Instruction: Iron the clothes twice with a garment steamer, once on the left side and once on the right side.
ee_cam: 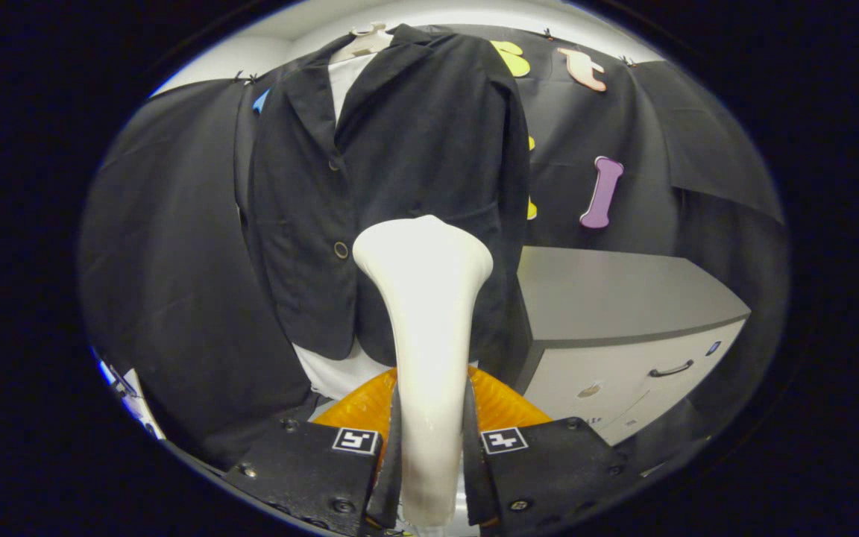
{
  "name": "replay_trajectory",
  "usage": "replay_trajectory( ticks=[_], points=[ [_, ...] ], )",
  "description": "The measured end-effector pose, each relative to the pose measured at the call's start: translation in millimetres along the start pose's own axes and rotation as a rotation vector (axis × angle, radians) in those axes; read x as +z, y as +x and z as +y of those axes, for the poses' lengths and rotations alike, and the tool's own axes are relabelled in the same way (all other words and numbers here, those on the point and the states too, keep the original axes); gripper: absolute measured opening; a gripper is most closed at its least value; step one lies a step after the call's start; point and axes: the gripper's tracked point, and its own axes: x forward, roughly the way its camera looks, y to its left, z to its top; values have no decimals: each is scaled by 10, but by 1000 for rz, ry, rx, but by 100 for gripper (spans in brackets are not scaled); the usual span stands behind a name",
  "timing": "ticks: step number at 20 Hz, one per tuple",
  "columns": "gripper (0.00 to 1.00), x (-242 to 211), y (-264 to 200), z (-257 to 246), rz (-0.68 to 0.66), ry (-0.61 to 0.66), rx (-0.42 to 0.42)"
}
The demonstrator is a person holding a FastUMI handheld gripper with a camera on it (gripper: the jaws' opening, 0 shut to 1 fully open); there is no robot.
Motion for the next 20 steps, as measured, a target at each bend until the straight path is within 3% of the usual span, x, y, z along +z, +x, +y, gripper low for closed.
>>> replay_trajectory(
  ticks=[11, 20],
  points=[
    [37, -580, 294, 33, 106, 3, 11],
    [37, -423, 239, 39, 85, 12, 10]
  ],
)
